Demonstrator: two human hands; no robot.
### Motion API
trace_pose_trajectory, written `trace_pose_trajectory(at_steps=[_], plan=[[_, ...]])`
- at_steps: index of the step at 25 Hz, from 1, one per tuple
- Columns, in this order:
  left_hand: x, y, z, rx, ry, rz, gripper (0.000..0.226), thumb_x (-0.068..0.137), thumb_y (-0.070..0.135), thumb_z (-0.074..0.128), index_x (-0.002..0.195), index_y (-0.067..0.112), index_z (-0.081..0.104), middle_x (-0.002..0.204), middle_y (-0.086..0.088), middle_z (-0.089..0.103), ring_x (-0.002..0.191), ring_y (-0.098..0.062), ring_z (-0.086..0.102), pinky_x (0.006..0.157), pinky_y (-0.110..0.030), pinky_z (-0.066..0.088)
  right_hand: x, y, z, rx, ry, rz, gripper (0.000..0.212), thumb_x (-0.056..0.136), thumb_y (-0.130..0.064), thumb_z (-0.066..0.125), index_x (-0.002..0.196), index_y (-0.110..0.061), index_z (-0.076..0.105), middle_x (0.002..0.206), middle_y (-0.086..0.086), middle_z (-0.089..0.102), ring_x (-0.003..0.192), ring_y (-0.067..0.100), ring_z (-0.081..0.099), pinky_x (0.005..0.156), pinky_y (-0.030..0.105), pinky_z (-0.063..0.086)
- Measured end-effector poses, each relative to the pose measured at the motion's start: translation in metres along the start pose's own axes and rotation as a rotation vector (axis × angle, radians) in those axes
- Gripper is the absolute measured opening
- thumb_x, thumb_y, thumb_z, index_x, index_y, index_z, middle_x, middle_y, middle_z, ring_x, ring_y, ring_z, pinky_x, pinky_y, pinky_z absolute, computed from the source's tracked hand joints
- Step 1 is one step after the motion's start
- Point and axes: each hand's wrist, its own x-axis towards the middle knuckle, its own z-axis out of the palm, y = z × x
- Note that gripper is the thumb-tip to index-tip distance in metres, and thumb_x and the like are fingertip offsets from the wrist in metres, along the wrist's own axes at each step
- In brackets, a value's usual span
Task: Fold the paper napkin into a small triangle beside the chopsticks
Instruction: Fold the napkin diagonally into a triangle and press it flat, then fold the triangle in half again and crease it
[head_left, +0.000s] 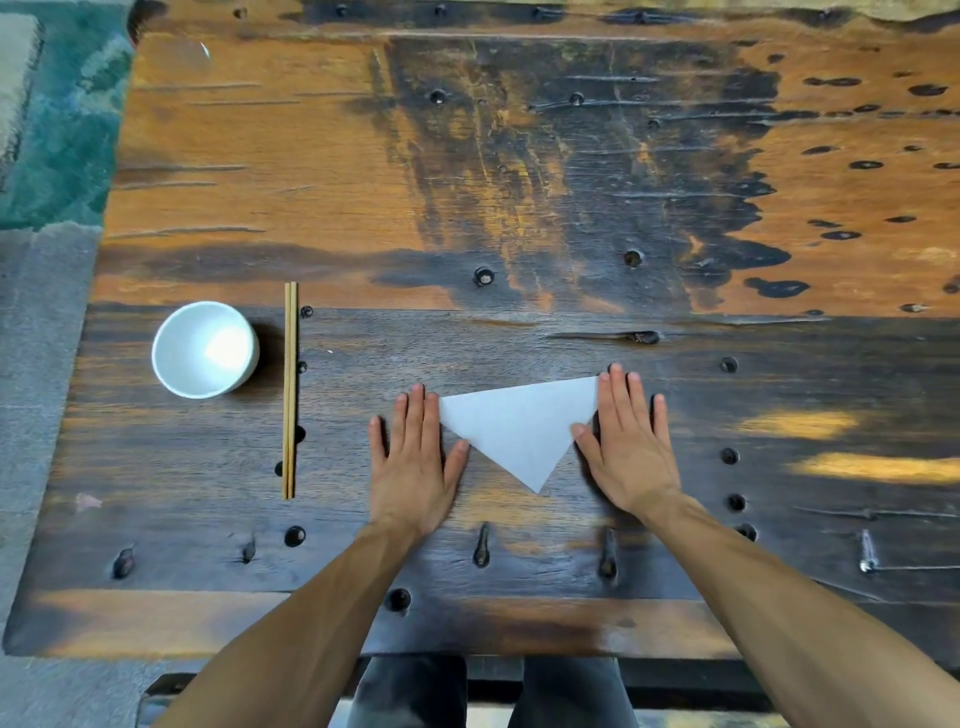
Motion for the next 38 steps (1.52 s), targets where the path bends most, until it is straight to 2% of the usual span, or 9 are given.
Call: trace_pose_trajectory(at_steps=[5,9,12,16,20,25,29,33,38], plan=[[0.035,0.016,-0.022,-0.057,0.108,-0.085,0.066,0.086,0.062,0.052,0.14,0.025,0.04,0.125,-0.006,0.051,0.118,-0.029,0.042,0.108,-0.05,0.017,0.017,-0.017,-0.01,-0.011,0.094,-0.1,0.064,0.1,-0.047,0.037,0.155,-0.02,0.018,0.163,0.004,0.018,0.151,0.026,0.005,0.121,0.05,0.0],[0.059,0.022,-0.039,-0.195,-0.053,-0.208,0.038,0.07,0.051,0.07,0.101,0.032,0.058,0.096,0.006,0.057,0.104,-0.022,0.046,0.081,-0.038,0.021,0.026,-0.025,-0.016,-0.025,0.084,-0.136,0.058,0.095,-0.047,0.05,0.147,-0.024,0.036,0.153,0.007,0.033,0.143,0.029,0.022,0.119,0.05,0.008],[0.062,0.022,-0.043,-0.229,-0.158,-0.224,0.023,0.07,0.04,0.072,0.083,0.028,0.057,0.098,0.004,0.045,0.098,-0.021,0.038,0.081,-0.036,0.025,0.029,-0.028,-0.02,0.02,0.138,-0.121,0.047,0.086,-0.045,0.062,0.128,-0.025,0.053,0.125,0.004,0.05,0.118,0.027,0.04,0.113,0.047,0.022],[0.061,0.026,-0.044,-0.349,-0.188,-0.165,0.016,0.075,0.024,0.066,0.079,0.026,0.051,0.091,0.003,0.054,0.089,-0.022,0.051,0.071,-0.034,0.04,0.034,-0.038,-0.025,0.084,0.091,-0.018,0.037,0.076,-0.041,0.066,0.106,-0.025,0.051,0.111,0.0,0.048,0.106,0.025,0.039,0.106,0.045,0.029],[0.066,0.024,-0.051,-0.471,-0.215,-0.193,0.022,0.078,0.018,0.061,0.094,0.028,0.051,0.084,0.003,0.063,0.079,-0.024,0.059,0.067,-0.036,0.049,0.036,-0.039,-0.03,0.093,0.005,-0.018,0.042,0.075,-0.047,0.065,0.105,-0.029,0.041,0.103,-0.007,0.049,0.103,0.023,0.042,0.099,0.049,0.029],[0.073,0.015,-0.055,-0.575,-0.176,-0.233,0.023,0.081,0.013,0.063,0.097,0.029,0.06,0.093,0.001,0.066,0.085,-0.021,0.059,0.067,-0.029,0.045,0.041,-0.03,-0.037,0.124,-0.128,0.058,0.016,0.085,-0.041,0.06,0.091,-0.032,0.048,0.098,-0.006,0.053,0.101,0.023,0.052,0.078,0.037,0.029],[0.084,0.022,-0.061,-0.836,-0.091,-0.341,0.026,0.081,0.007,0.07,0.099,0.025,0.062,0.086,0.001,0.066,0.077,-0.016,0.062,0.061,-0.023,0.046,0.043,-0.032,-0.038,0.267,-0.318,0.074,0.018,0.082,-0.039,0.068,0.081,-0.029,0.053,0.087,-0.005,0.063,0.092,0.022,0.057,0.068,0.031,0.038],[0.085,0.033,-0.062,-1.231,-0.119,-0.458,0.035,0.078,-0.001,0.075,0.105,0.016,0.061,0.085,0.003,0.072,0.076,-0.013,0.07,0.066,-0.023,0.053,0.042,-0.041,-0.035,0.418,-0.346,0.094,0.027,0.078,-0.041,0.074,0.091,-0.029,0.054,0.081,-0.008,0.063,0.081,0.017,0.059,0.068,0.035,0.048],[0.08,0.029,-0.054,-1.027,-0.248,-0.31,0.027,0.079,-0.004,0.072,0.091,0.02,0.069,0.083,0.002,0.074,0.078,-0.017,0.07,0.079,-0.032,0.056,0.044,-0.05,-0.033,0.606,-0.348,0.161,0.013,0.082,-0.028,0.073,0.09,-0.022,0.065,0.089,-0.002,0.068,0.081,0.017,0.061,0.07,0.031,0.048]])
